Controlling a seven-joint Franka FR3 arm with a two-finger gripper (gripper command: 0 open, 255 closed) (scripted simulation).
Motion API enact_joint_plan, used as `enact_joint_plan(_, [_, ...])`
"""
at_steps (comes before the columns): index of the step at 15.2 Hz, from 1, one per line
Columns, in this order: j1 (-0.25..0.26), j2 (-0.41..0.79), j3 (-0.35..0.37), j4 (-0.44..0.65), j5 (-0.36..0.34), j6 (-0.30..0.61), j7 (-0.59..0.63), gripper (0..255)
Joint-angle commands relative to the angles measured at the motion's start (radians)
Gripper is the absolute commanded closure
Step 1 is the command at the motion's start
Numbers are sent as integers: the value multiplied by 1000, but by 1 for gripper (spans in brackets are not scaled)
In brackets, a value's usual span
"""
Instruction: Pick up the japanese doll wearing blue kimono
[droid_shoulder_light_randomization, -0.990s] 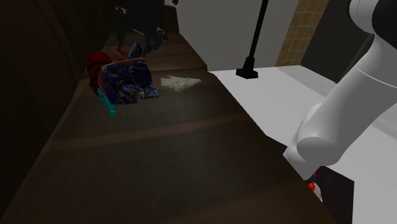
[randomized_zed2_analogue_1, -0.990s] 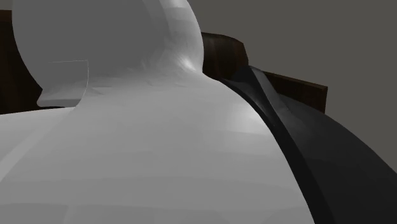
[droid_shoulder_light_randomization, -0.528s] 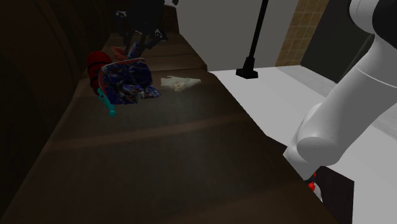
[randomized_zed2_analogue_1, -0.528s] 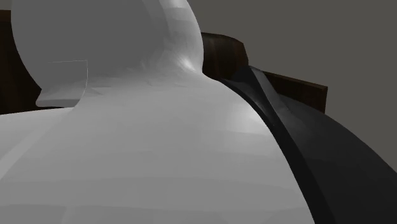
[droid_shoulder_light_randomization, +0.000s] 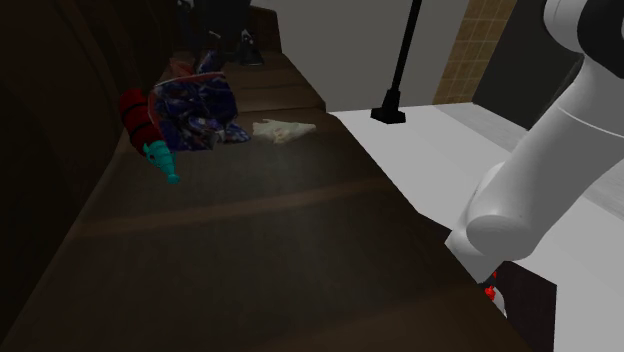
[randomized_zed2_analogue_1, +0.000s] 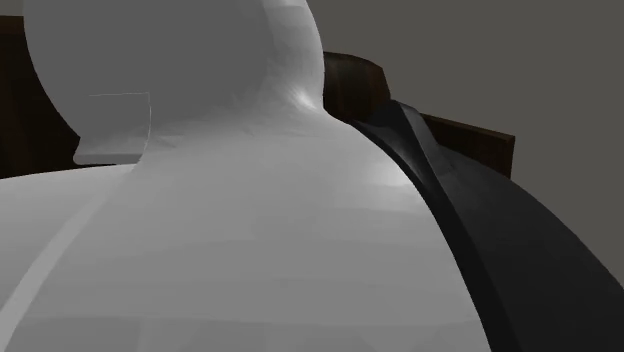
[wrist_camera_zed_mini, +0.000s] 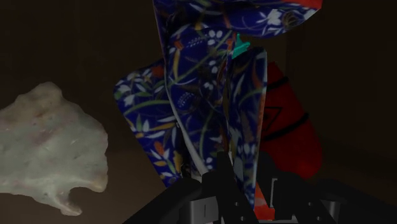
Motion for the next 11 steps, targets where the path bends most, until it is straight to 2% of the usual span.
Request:
enact_joint_plan(1, [-1,2,-1,30,-3,-24,8,255])
enact_joint_plan(9, [-3,43,0,181,-27,-129,52,255])
enact_joint_plan(11, [-3,44,0,184,-27,-131,53,255])
